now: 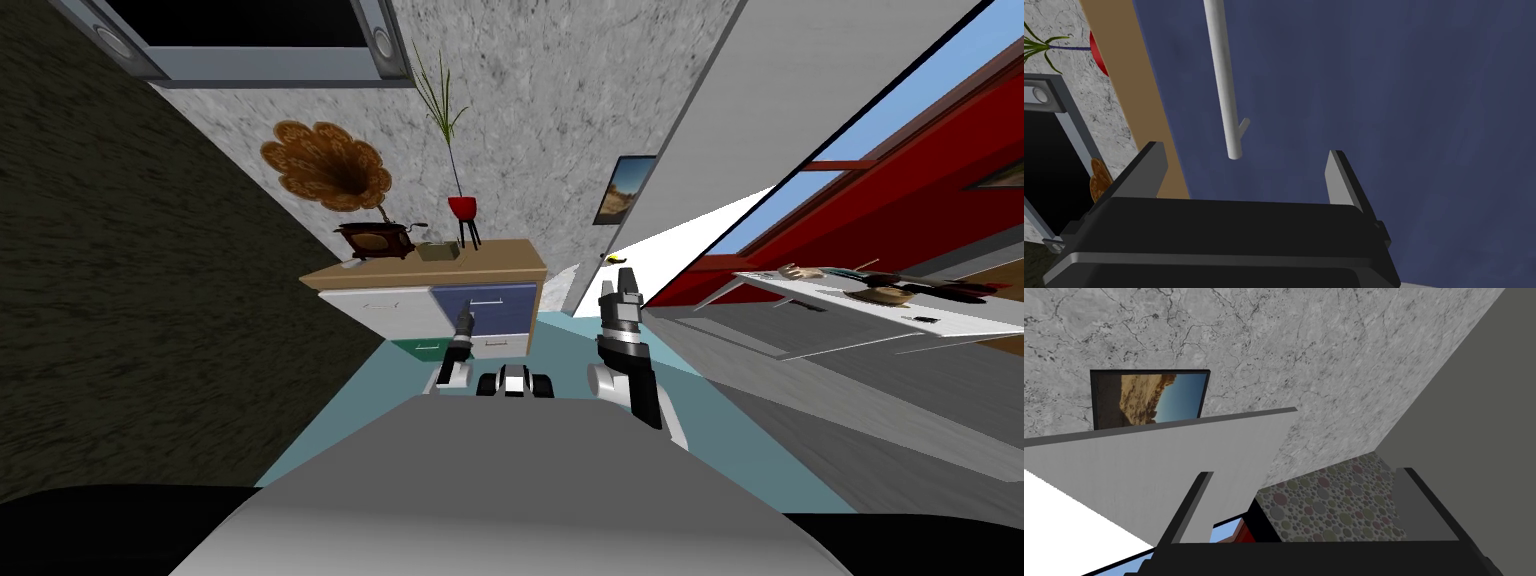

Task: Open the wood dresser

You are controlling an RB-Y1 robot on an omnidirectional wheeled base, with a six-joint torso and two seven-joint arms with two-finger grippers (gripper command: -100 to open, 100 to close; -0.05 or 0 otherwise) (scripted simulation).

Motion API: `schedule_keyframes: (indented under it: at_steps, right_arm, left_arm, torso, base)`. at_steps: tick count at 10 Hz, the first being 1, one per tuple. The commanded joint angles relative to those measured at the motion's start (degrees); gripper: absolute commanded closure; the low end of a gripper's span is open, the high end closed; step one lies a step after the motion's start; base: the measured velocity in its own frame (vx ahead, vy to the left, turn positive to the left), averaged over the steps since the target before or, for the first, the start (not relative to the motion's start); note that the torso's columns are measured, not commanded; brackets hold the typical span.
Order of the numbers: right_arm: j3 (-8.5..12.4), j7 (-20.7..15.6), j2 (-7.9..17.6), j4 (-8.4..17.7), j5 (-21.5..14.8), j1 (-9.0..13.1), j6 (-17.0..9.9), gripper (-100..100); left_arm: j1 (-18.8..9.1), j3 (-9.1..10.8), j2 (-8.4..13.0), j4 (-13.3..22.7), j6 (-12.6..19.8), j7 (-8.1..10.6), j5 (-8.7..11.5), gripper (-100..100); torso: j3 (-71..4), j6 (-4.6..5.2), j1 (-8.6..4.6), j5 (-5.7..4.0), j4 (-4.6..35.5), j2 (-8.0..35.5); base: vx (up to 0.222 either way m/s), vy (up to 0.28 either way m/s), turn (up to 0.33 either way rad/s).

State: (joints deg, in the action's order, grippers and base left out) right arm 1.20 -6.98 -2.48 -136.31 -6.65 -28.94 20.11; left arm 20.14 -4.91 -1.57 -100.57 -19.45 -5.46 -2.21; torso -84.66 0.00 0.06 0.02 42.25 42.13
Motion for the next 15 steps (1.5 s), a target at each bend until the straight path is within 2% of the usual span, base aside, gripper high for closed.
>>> schedule_keyframes:
  at_steps: [1,2,3,4,7,12,13,15]
  right_arm:
    - [0.0,0.0,0.0,0.0,0.0,0.0,0.0,0]
    - [0.0,0.0,0.0,0.0,0.0,0.0,0.0,0]
    - [0.0,0.0,0.0,0.0,0.0,0.01,0.0,0]
    - [-0.01,0.0,-0.01,0.01,0.0,0.02,0.0,0]
    - [0.0,0.0,0.0,0.0,0.0,0.0,0.0,0]
    - [0.0,0.0,0.0,0.0,0.0,0.01,0.0,0]
    - [-0.01,0.0,-0.01,0.0,0.0,0.01,0.0,0]
    - [-0.01,0.0,-0.01,0.0,0.0,0.01,0.0,0]
  left_arm:
    - [0.17,-0.04,-0.09,-0.99,0.84,-0.07,-0.03,-100]
    - [-0.16,0.02,0.01,0.6,-0.35,0.02,0.01,100]
    - [-0.01,0.05,0.13,-0.25,0.43,0.05,0.06,100]
    - [-0.27,0.02,2.43,-0.48,-0.06,0.12,0.08,-100]
    - [-0.28,0.0,6.72,-0.35,0.12,0.14,0.1,-100]
    - [-0.13,-0.33,11.93,-0.58,1.55,0.28,0.24,-100]
    - [0.25,-0.63,10.24,-2.07,2.32,0.3,0.31,-100]
    - [0.4,-0.72,7.72,-2.68,2.48,0.3,0.33,-100]
  torso:
    - [-0.05,0.0,-0.02,0.0,-0.03,-0.06]
    - [0.08,0.0,-0.05,-0.01,0.02,0.17]
    - [0.29,0.0,-0.1,-0.02,0.12,0.5]
    - [0.13,0.05,0.03,0.11,-0.17,0.1]
    - [-0.02,0.0,-0.03,0.0,-0.02,-0.01]
    - [0.11,0.0,-0.08,-0.02,0.04,0.19]
    - [0.11,0.01,-0.16,-0.04,0.04,0.21]
    - [0.08,0.0,-0.15,-0.05,0.03,0.15]
  base:
    - [0.044,0.004,-0.002]
    - [-0.055,-0.011,0.03]
    - [-0.032,-0.005,0.016]
    - [-0.015,-0.007,-0.004]
    - [0.0,-0.002,0.0]
    - [-0.005,-0.016,-0.004]
    - [-0.027,-0.079,-0.014]
    - [-0.014,-0.057,-0.003]
